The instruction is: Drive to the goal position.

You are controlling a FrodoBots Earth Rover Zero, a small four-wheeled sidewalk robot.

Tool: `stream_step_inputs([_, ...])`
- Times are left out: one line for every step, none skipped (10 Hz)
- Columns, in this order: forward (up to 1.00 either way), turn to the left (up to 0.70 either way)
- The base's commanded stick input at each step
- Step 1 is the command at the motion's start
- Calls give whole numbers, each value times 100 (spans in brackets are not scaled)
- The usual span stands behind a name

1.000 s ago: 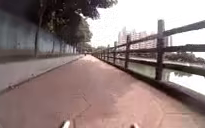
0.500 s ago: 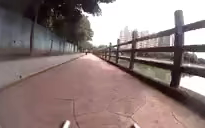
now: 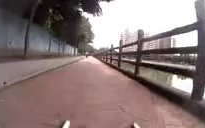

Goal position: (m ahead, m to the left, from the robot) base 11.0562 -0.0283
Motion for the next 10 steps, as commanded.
stream_step_inputs([100, 0])
stream_step_inputs([100, 0])
stream_step_inputs([100, 0])
stream_step_inputs([100, 0])
stream_step_inputs([100, 0])
stream_step_inputs([100, 0])
stream_step_inputs([100, 0])
stream_step_inputs([100, 0])
stream_step_inputs([100, 0])
stream_step_inputs([100, 0])
